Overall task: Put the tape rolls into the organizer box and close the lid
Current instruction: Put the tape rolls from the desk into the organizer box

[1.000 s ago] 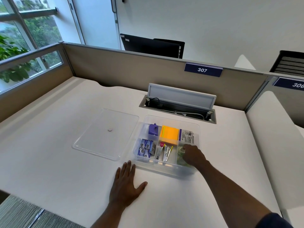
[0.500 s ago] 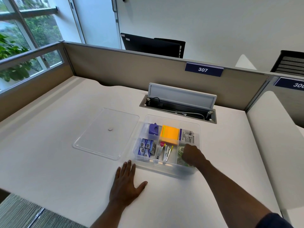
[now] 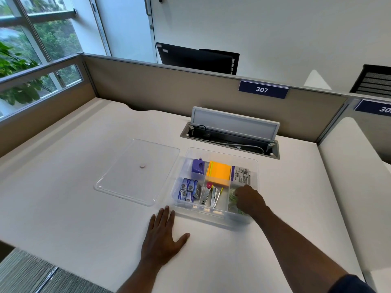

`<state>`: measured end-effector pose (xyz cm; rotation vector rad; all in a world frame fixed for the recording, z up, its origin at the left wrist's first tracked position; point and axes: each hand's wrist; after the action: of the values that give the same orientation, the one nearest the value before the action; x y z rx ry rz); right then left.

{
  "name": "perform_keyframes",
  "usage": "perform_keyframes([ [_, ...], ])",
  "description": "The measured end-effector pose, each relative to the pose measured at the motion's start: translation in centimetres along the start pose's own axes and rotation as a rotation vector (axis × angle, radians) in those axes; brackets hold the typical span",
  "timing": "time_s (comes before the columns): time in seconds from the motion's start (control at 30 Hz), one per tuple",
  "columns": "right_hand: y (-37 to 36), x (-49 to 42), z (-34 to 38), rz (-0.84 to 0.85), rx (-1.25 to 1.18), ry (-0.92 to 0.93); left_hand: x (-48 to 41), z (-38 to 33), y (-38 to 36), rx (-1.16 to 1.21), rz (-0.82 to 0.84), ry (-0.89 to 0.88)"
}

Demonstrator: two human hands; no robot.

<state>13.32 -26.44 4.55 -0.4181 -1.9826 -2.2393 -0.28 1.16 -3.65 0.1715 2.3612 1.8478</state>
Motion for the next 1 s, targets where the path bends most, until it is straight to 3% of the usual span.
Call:
perform_keyframes([
  [0.7,0.2,0.3,0.1,-0.010,-0.081,0.028,-0.1,0.1,-0.3,-0.006,-0.012,0.007],
  [0.9,1.0,0.6,0.5,-0.154,-0.264,-0.133,-0.2,0.1,-0.2,-0.006,-0.006,0.004],
  [1.0,1.7,0.8,0.5,-0.121,-0.364,-0.248,-0.1,0.1,-0.2,0.005,-0.014,0.001],
])
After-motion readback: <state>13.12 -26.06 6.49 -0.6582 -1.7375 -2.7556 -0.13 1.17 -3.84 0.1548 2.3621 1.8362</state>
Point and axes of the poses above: each hand's wrist, its own x-axis away from the middle knuckle, its own y-axis out of the back of the hand, z = x × y, and after that the axes turned 10 degrees about -y, right-handed
